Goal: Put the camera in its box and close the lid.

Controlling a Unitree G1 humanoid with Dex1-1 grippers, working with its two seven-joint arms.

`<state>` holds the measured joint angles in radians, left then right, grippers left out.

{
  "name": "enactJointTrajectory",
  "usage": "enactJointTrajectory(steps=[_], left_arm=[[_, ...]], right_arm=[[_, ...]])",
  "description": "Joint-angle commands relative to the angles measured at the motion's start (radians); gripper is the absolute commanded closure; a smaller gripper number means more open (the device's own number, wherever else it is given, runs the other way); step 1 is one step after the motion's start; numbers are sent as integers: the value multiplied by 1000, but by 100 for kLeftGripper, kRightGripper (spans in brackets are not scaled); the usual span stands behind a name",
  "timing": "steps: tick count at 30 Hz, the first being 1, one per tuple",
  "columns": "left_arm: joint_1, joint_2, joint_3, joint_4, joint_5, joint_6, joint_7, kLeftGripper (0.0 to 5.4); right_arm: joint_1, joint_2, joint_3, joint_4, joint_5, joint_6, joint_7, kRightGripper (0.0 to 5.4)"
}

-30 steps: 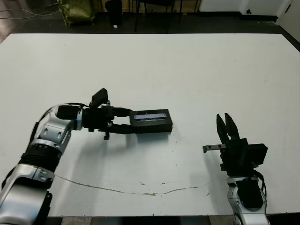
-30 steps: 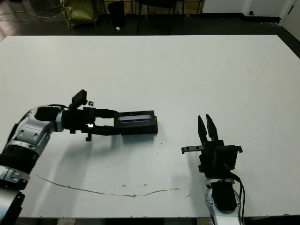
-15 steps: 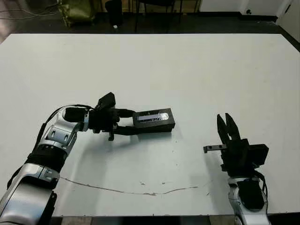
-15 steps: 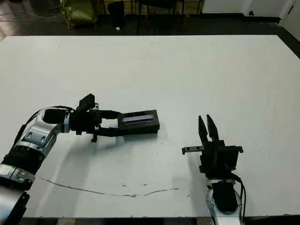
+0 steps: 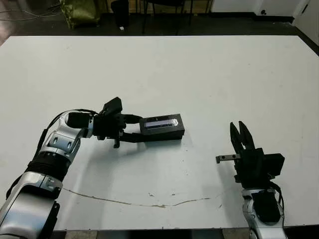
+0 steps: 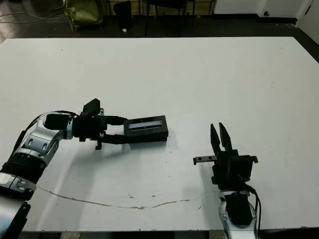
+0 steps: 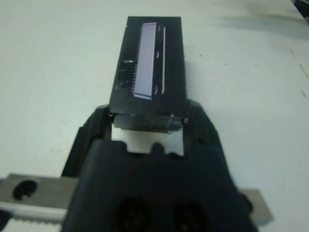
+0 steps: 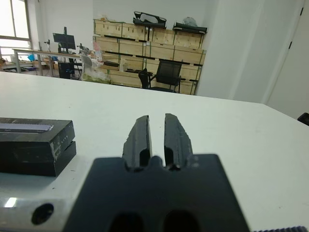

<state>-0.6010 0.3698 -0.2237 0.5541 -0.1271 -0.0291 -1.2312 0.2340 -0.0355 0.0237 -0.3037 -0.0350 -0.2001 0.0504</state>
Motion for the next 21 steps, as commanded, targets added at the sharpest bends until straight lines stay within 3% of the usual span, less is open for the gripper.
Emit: enactJointTrajectory(steps=[1, 7, 13, 21], left_arm=[[-15, 38, 22, 30, 20, -4, 25, 348], [-25, 32, 38, 68, 2, -19, 14, 348], [-40, 29, 34, 109, 13, -40, 9, 348], [-65, 13, 33, 162, -4, -7, -35, 348]], right_arm=[[6, -9, -5, 16, 14, -7, 10, 540], [2, -10, -8, 28, 21, -19, 18, 540], [10, -4, -5, 7, 23, 14, 13, 540], [2, -15, -10, 34, 41, -22, 33, 540]])
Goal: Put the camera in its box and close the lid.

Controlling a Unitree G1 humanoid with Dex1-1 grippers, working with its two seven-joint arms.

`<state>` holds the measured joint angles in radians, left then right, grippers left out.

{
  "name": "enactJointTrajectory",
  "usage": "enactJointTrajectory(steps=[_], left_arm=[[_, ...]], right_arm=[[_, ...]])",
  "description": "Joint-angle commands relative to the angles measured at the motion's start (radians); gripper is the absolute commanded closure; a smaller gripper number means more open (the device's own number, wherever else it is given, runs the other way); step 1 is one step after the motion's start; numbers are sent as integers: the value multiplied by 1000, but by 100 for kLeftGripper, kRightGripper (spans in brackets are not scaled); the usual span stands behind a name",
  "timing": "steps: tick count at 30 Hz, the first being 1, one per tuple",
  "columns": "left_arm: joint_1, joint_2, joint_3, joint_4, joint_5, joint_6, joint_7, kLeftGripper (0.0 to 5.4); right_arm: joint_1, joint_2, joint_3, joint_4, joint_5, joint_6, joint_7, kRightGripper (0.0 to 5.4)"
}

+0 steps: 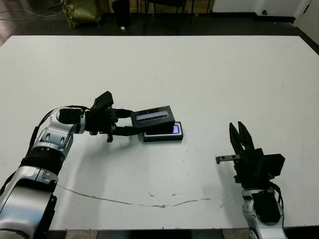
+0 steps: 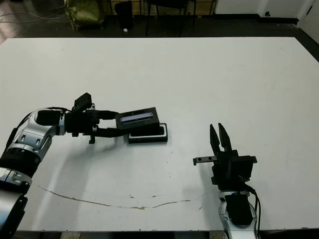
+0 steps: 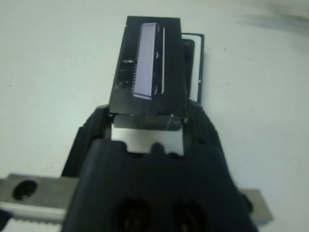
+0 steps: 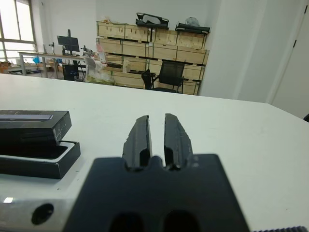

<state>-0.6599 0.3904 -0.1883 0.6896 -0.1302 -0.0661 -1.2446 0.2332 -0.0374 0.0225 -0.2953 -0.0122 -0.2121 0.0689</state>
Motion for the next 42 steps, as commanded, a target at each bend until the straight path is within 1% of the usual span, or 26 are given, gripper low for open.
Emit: enactJointTrajectory(steps=[1, 2, 5, 6, 9, 15, 18, 30, 34, 36, 42], left_arm=[[-8, -12, 3, 32, -10, 40, -32, 348], [-9, -17, 9, 39, -21, 44, -46, 348], [-25, -31, 18, 71, -50, 73, -103, 348], [-33, -35, 17, 81, -54, 81, -123, 348], [-53, -46, 16, 108, -54, 69, -158, 348], [-75, -65, 12, 155, -42, 69, -183, 348], [-79, -70, 13, 170, -36, 46, -186, 348], [-75, -66, 3, 167, 13, 15, -129, 348], [-77, -67, 5, 171, 15, 20, -129, 348], [-71, -61, 8, 162, 18, 1, -120, 348], [-69, -45, 18, 148, 8, 22, -132, 348]], right_arm=[[2, -14, -10, 30, 23, -14, 18, 540], [1, -13, -11, 34, 26, -17, 20, 540], [5, -7, -11, 19, 18, 6, 9, 540], [4, -9, -11, 22, 14, -2, 9, 540], [3, -13, -11, 30, 18, -13, 15, 540], [5, 0, -9, 24, 22, 5, 5, 540], [4, -6, -10, 31, 29, -7, 16, 540], [0, -12, -12, 45, 34, -18, 23, 540], [3, -11, -12, 35, 33, -1, 18, 540], [1, -11, -12, 38, 31, -9, 19, 540], [-4, -12, -10, 47, 34, -15, 23, 540]])
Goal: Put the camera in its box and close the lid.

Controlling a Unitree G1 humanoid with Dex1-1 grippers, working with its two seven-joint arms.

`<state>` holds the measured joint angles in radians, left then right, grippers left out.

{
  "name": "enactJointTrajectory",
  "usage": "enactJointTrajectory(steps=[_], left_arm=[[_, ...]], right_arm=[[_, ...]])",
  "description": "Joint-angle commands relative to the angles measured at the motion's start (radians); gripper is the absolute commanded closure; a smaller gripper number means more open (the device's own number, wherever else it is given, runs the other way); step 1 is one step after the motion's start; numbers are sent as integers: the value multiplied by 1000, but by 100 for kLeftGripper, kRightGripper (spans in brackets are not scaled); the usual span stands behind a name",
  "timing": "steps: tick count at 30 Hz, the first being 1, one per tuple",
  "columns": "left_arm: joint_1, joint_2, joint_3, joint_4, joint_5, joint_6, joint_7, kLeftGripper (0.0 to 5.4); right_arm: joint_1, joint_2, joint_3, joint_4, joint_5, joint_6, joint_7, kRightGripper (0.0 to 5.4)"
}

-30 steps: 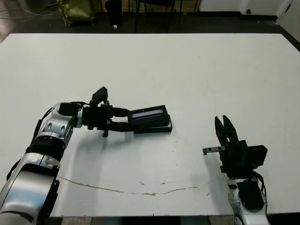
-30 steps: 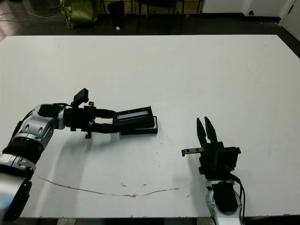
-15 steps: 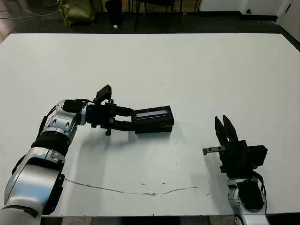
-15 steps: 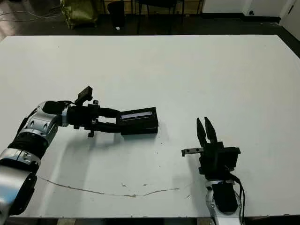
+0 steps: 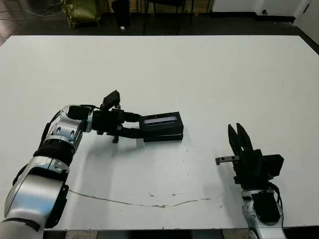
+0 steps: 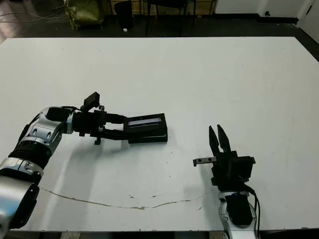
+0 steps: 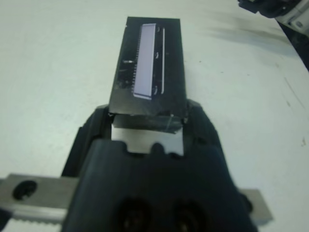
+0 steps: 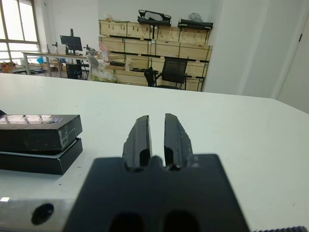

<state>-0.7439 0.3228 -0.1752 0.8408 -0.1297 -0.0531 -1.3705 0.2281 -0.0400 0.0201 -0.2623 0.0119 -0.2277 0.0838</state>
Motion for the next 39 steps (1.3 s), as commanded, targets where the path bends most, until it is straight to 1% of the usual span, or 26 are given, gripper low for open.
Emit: enactJointTrajectory(steps=[1, 5, 9, 11, 21, 25, 29, 33, 36, 39], left_arm=[[17, 24, 6, -4, 7, 9, -8, 348], [22, 28, 3, -12, 7, 8, -19, 348], [28, 26, 0, -15, 6, 43, -25, 348], [35, 24, 0, -16, 7, 45, -22, 348], [43, 19, -11, -1, 19, 14, -21, 348], [49, 11, -11, 12, 20, -22, -18, 348], [59, 0, -8, 30, 17, -53, -14, 348], [61, -3, -18, 28, 31, -51, 1, 348], [65, -6, -19, 24, 27, -45, 7, 348], [65, -10, -19, 31, 25, -47, 7, 348]], right_arm=[[3, -9, -6, 12, 7, 3, 6, 540], [5, -8, -4, 9, -3, 2, 0, 540], [12, -6, -3, -6, -2, 19, -2, 540], [12, -7, -4, -2, -2, 11, 0, 540], [7, -9, -2, -3, -10, 14, 0, 540], [8, -9, -1, -13, -21, 31, -6, 540], [9, -6, -2, -13, -16, 31, -5, 540], [12, -6, -2, -21, -13, 40, -4, 540], [10, -7, -1, -12, -15, 23, -2, 540], [10, -7, 0, -9, -15, 21, -1, 540]])
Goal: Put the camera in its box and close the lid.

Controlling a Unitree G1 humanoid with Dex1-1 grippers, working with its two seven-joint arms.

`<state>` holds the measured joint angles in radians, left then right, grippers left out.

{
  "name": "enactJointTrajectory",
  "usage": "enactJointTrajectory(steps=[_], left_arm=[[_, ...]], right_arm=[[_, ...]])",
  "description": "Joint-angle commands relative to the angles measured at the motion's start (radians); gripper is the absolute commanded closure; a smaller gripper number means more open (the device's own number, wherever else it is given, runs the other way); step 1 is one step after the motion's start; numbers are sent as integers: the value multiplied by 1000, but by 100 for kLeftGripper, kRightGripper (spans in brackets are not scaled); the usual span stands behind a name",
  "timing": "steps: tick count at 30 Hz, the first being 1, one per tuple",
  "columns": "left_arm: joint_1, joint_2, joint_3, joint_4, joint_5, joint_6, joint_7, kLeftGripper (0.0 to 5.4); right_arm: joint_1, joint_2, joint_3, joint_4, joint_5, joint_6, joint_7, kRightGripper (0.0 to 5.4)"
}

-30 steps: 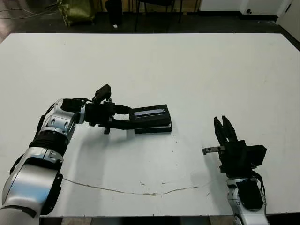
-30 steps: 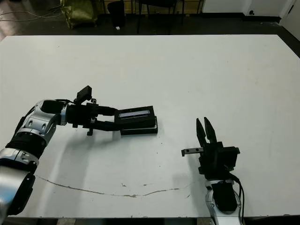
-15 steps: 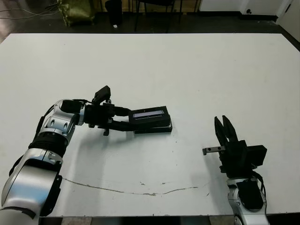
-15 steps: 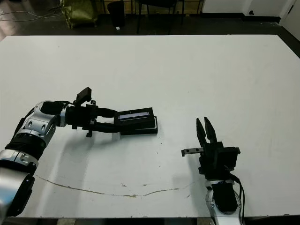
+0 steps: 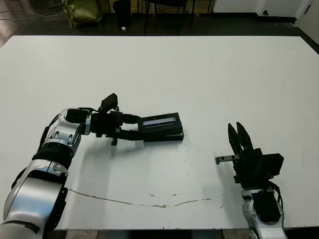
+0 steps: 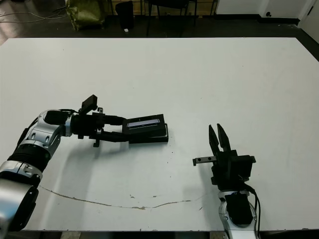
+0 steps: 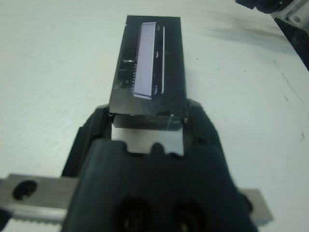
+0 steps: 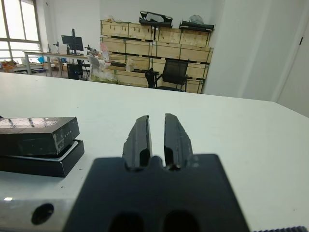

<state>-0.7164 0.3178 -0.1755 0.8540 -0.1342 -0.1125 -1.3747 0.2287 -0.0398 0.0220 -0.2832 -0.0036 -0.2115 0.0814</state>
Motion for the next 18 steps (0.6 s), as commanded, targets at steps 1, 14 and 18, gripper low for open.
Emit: enactJointTrajectory(steps=[1, 14, 18], left_arm=[[38, -5, -20, 17, 32, 14, 13, 348], [48, -2, -31, 16, 35, -3, 12, 348], [51, -1, -38, 5, 39, 6, 20, 348]], right_arm=[[10, -6, -1, 9, 2, 9, 2, 540], [14, -6, 2, 5, -14, 14, -7, 540], [14, -3, 3, 2, -14, 17, -5, 540]])
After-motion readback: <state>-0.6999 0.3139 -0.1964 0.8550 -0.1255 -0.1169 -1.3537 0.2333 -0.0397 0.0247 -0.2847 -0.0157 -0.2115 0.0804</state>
